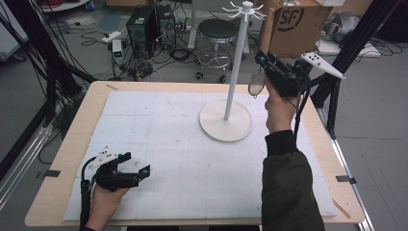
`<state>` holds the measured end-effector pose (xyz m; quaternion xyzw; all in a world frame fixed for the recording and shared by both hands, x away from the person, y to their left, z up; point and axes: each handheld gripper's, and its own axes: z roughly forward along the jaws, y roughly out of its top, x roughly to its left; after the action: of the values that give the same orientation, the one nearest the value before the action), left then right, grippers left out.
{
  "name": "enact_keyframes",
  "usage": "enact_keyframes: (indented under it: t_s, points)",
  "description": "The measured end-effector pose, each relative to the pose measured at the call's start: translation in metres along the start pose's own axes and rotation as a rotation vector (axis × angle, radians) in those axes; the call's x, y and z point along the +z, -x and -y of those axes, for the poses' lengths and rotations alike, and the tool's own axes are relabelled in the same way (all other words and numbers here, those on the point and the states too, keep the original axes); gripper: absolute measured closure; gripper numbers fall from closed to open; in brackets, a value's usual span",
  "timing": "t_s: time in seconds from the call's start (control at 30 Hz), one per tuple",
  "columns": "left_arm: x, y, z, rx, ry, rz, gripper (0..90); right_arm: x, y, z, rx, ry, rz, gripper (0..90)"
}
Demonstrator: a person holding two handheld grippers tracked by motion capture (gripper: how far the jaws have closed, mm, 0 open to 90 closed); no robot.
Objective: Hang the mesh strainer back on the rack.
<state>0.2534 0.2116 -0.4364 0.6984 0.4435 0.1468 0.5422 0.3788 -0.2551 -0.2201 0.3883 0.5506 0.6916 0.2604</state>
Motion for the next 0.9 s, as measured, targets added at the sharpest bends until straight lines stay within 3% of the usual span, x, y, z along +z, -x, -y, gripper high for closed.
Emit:
enact_keyframes:
  t_s: [0.33, 0.9]
  points:
    - [-0.001, 0.0, -0.001, -0.001, 0.005, -0.001, 1.7, 0.009, 0.002, 0.005, 0.002, -0.036, 0.0, 68.9]
    - [-0.002, 0.0, -0.001, 0.0, 0.006, -0.004, 1.7, 0.019, -0.007, 0.012, -0.014, -0.068, -0.004, 68.8]
